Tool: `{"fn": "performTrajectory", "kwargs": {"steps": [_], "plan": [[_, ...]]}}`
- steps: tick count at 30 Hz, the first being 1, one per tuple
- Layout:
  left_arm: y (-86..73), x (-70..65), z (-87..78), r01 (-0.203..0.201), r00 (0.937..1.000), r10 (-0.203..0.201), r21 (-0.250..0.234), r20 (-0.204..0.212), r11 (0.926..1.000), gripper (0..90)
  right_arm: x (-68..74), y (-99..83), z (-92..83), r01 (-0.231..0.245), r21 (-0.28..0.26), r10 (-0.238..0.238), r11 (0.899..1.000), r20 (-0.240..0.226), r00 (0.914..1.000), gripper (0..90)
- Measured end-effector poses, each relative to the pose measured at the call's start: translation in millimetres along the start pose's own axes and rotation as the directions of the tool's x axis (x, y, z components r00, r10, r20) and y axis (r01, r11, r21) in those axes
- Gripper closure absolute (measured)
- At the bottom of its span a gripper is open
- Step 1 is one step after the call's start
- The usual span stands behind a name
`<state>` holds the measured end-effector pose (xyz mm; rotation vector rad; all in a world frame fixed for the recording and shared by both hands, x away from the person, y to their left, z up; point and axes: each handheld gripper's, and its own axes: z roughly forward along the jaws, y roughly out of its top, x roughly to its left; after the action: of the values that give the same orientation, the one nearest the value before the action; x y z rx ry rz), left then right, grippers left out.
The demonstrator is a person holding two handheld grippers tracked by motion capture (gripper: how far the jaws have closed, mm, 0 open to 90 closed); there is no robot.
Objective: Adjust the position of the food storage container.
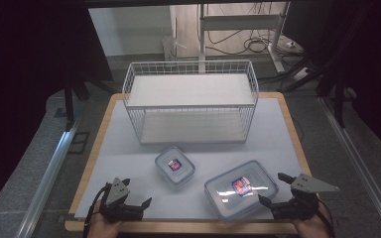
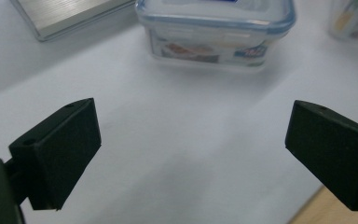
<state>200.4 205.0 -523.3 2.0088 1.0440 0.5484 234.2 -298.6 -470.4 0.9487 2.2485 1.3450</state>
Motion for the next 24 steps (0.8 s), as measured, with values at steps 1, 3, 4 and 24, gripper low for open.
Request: {"fn": "performTrajectory", "kwargs": {"steps": [1, 3, 4, 24], "plan": [[-0.6, 0.6, 0.6, -0.011, 0.9999, 0.011, 0.005, -0.007, 0.9999, 3.1, -1.6, -0.8, -0.3, -0.014, 0.000, 0.014, 1.000, -0.015, 0.9998, 0.0], [-1.2, 1.2, 1.1, -0.014, 0.9996, 0.015, 0.009, -0.023, 0.9999, 3.1, -4.1, -2.3, -0.5, -0.033, -0.006, 0.032, 0.999, -0.021, 0.9992, 0.0], [-1.1, 1.6, 1.2, -0.009, 0.9994, 0.010, 0.012, -0.033, 0.9999, 3.1, -5.0, -2.7, -0.1, -0.037, 0.005, 0.037, 0.999, -0.024, 0.9990, 0.3], [7.2, -0.1, 3.4, 0.075, 0.9959, -0.077, 0.045, 0.048, 0.9962, 6.9, 9.1, 3.2, 5.7, 0.036, 0.063, -0.038, 0.997, 0.031, 0.9988, 17.9]]}}
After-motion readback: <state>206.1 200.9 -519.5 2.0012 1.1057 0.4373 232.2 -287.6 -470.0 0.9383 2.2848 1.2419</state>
